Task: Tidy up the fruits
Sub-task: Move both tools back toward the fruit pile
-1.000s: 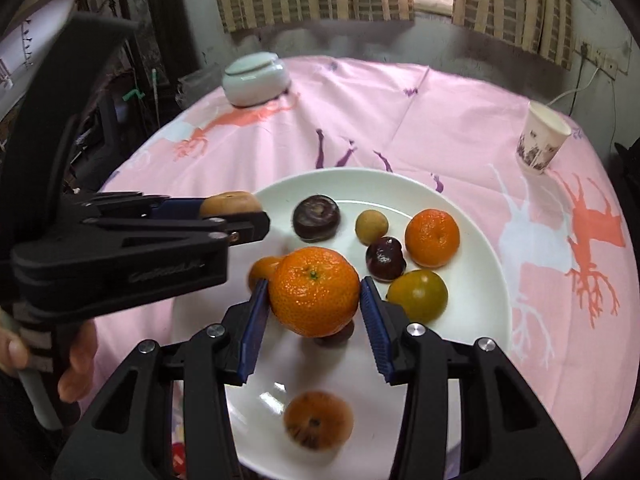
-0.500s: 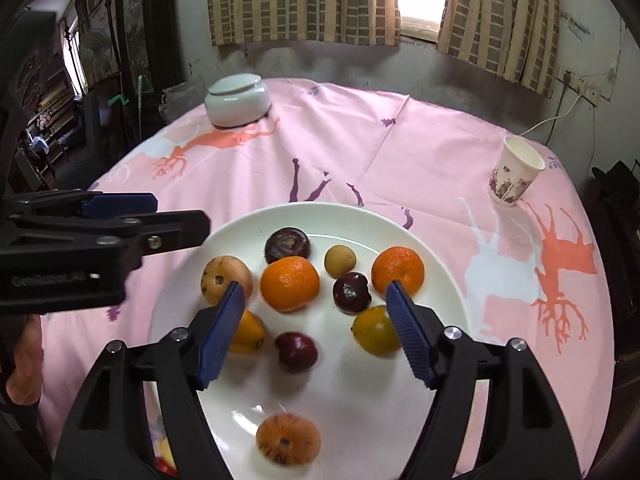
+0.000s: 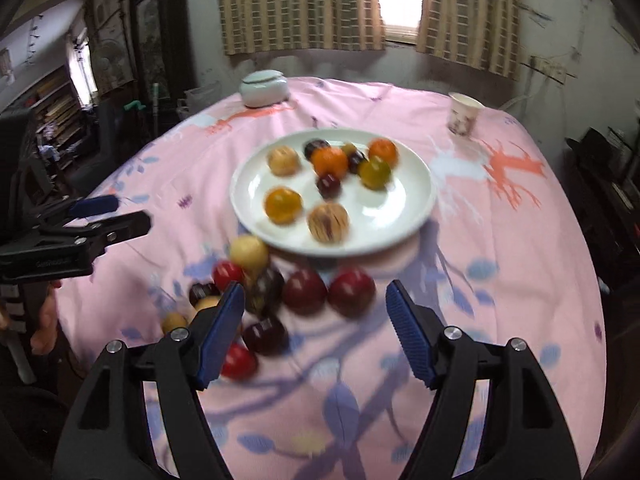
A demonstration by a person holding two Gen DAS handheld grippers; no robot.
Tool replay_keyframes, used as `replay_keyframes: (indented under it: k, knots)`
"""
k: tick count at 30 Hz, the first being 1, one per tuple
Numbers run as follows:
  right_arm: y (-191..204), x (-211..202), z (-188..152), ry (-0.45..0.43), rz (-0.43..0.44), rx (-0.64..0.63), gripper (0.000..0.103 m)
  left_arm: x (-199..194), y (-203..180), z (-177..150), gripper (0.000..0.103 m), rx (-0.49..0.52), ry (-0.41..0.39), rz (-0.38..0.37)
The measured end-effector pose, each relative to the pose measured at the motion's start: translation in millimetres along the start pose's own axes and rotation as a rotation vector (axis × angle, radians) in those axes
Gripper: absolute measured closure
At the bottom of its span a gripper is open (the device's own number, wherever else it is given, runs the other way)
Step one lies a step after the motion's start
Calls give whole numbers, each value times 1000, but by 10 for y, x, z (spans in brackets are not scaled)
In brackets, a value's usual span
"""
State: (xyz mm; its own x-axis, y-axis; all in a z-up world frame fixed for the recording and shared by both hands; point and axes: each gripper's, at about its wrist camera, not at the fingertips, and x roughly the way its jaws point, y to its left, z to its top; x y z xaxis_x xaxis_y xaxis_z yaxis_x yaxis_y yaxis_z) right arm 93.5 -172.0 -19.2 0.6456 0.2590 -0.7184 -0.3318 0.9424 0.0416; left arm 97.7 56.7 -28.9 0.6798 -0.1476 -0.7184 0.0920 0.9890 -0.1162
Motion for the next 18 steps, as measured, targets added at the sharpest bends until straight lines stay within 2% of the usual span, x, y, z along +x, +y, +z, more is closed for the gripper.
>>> replay_keyframes:
  k: [2,6,10,12,17,18]
  knots:
    - [-40,52,-143,15,-34,31,29,74,43,-233,12,-15,58,-21]
    - [-128,272,-213,69,-29,56,29,163,102,-495,12,-38,134,-61]
    - [-201,537,-132,106,-61,43,30,97,133,-544,12,-44,123,-56]
    - [-255,660,-127,133,-71,51,35,51,120,-549,12,-35,112,-46]
    - [-336,906,-62,176,-35,66,41,47,66,-561,12,-3,123,-44]
    - [-344,927,-45,172,-27,67,47,56,52,-562,12,1,126,-47]
